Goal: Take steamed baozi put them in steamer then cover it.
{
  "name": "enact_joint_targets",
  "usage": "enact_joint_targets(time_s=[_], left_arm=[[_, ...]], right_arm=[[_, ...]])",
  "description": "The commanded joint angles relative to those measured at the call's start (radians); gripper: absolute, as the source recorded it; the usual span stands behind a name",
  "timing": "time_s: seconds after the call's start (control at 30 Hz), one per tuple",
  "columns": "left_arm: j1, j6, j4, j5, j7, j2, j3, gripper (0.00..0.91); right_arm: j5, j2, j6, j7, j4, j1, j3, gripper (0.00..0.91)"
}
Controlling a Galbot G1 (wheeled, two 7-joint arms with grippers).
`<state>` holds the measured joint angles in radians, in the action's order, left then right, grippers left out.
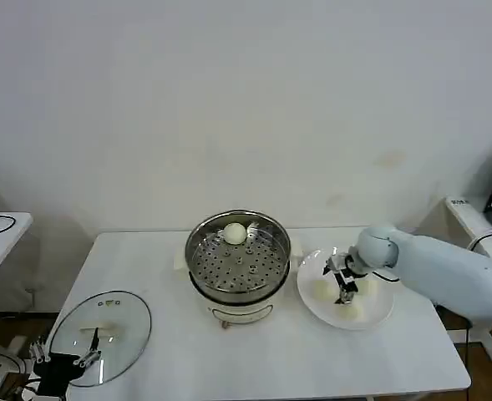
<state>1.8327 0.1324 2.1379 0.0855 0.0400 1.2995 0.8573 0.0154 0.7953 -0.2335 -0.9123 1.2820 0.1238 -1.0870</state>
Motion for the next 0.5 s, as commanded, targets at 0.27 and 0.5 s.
enact_joint_targets(time_s=[0.27,0.5], left_arm=[[-0.019,0.001,-0.03,-0.001,-0.001,0.0,0.0,0.907],[-0.017,0.001,-0.028,-0.001,-0.001,0.001,0.001,0.907]], right_arm=[[-0.031,0.084,-0.004,-0.007,-0.108,-0.03,0.018,0.887],[-0.048,0.109,-0.01,-0.008,-0.13,-0.038,0.019,0.796]])
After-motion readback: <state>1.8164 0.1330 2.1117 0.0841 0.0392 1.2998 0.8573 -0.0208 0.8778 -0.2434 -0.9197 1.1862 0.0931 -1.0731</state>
